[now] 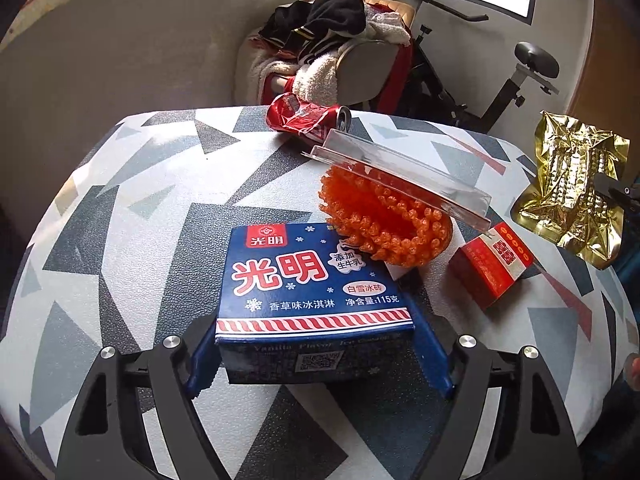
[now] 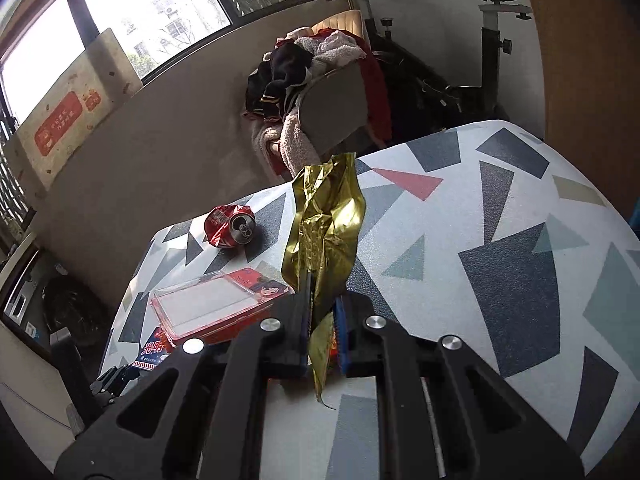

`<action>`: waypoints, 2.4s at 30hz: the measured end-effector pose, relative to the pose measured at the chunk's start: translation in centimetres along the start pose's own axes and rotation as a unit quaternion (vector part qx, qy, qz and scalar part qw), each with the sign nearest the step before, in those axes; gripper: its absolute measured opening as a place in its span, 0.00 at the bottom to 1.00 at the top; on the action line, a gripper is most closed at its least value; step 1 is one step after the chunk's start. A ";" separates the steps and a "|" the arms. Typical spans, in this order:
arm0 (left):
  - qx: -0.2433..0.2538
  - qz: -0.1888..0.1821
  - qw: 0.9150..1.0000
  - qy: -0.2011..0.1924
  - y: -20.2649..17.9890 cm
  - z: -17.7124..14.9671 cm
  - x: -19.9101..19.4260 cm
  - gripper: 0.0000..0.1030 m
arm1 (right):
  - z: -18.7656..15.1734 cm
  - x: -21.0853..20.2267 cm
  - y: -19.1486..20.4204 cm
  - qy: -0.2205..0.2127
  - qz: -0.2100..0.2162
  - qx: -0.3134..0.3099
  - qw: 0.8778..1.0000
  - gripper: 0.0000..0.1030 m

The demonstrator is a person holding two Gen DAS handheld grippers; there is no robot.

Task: Collect trash
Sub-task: 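Carry the gold foil down to the bin with the right tool while the left tool holds the blue box, then open the right tool to drop the gold foil into the bin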

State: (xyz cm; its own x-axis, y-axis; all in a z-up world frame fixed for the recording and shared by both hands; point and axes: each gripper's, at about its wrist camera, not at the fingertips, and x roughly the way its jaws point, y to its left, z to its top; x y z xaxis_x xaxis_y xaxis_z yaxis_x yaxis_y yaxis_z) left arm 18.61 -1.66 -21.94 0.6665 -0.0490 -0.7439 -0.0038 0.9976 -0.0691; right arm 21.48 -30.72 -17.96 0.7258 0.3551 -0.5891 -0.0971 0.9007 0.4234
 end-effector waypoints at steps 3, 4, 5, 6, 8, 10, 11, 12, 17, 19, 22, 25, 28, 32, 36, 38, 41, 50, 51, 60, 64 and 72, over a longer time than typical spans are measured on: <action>0.000 0.005 1.000 -0.002 0.3 -0.4 -1.3 0.76 | -1.0 -1.1 0.1 0.004 0.001 -0.003 1.000 0.14; 0.000 0.006 1.000 -0.003 0.4 -0.6 -1.7 0.76 | -1.3 -1.3 0.2 0.005 0.002 -0.005 1.000 0.14; 0.000 0.007 1.000 -0.004 0.6 -0.8 -2.0 0.76 | -1.5 -1.6 0.3 0.006 0.003 -0.007 1.000 0.14; 0.000 0.008 1.000 -0.004 0.7 -1.0 -2.4 0.76 | -1.8 -1.9 0.4 0.006 0.004 -0.009 1.000 0.14; -0.001 0.010 1.000 -0.007 1.0 -1.6 -3.2 0.76 | -2.3 -2.5 0.9 0.007 0.005 -0.015 1.000 0.14; -0.005 0.010 1.000 -0.009 1.4 -1.8 -3.9 0.76 | -2.7 -3.0 1.3 0.006 0.006 -0.023 1.000 0.14; -0.007 0.009 1.000 -0.010 1.6 -2.0 -4.3 0.76 | -2.9 -3.3 1.4 0.005 0.008 -0.025 1.000 0.14; -0.008 0.009 1.000 -0.011 1.8 -2.1 -4.6 0.76 | -3.1 -3.7 1.6 0.004 0.011 -0.026 1.000 0.14; -0.004 0.001 1.000 -0.020 2.2 -2.8 -6.6 0.76 | -4.3 -5.0 2.9 0.000 0.020 -0.048 0.999 0.14; 0.002 0.000 1.000 -0.021 2.2 -3.0 -7.1 0.76 | -4.8 -5.3 3.3 0.001 0.022 -0.055 0.998 0.14; 0.002 0.005 1.000 -0.021 2.5 -3.1 -7.6 0.76 | -5.5 -5.4 3.8 0.005 0.026 -0.060 0.998 0.14; 0.001 0.012 1.000 -0.022 3.0 -3.0 -7.8 0.76 | -6.1 -5.4 4.1 0.008 0.031 -0.061 0.998 0.14; -0.003 0.017 1.000 -0.024 3.8 -2.9 -8.2 0.76 | -6.5 -5.3 4.3 0.013 0.034 -0.064 0.997 0.14; 0.002 0.015 0.999 -0.031 4.1 -2.9 -9.2 0.76 | -7.1 -5.6 4.7 0.017 0.039 -0.070 0.997 0.14; 0.017 0.002 0.999 -0.040 3.4 -3.8 -10.8 0.76 | -7.9 -6.1 4.9 0.020 0.049 -0.070 0.996 0.14; 0.025 -0.005 0.999 -0.043 2.8 -4.6 -11.6 0.76 | -8.6 -6.4 5.0 0.024 0.056 -0.069 0.996 0.14; 0.029 -0.015 0.998 -0.047 2.3 -5.7 -12.9 0.76 | -10.2 -7.2 5.4 0.030 0.064 -0.071 0.995 0.14; -0.008 -0.040 0.998 -0.053 2.5 -9.6 -16.6 0.76 | -15.7 -10.4 6.6 0.050 0.093 -0.086 0.991 0.14; -0.012 -0.042 0.998 -0.053 2.6 -10.0 -16.8 0.76 | -16.4 -10.7 6.7 0.058 0.098 -0.089 0.990 0.14; -0.006 -0.035 0.998 -0.058 2.6 -13.2 -19.0 0.76 | -23.8 -11.0 6.8 0.150 0.131 -0.078 0.977 0.14; -0.003 -0.034 0.998 -0.056 2.8 -14.2 -19.5 0.76 | -25.8 -10.7 7.3 0.179 0.133 -0.086 0.971 0.14; -0.010 -0.037 0.998 -0.056 3.1 -15.2 -19.8 0.76 | -26.6 -10.2 8.1 0.201 0.119 -0.104 0.967 0.19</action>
State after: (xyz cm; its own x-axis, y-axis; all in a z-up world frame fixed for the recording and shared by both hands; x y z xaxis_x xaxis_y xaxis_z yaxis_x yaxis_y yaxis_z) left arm -5.93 1.67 -17.48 0.7451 -0.1165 -0.6567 0.0355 0.9902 -0.1353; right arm -4.79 -20.37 -26.80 0.3474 0.5885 -0.7300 -0.3939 0.7981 0.4560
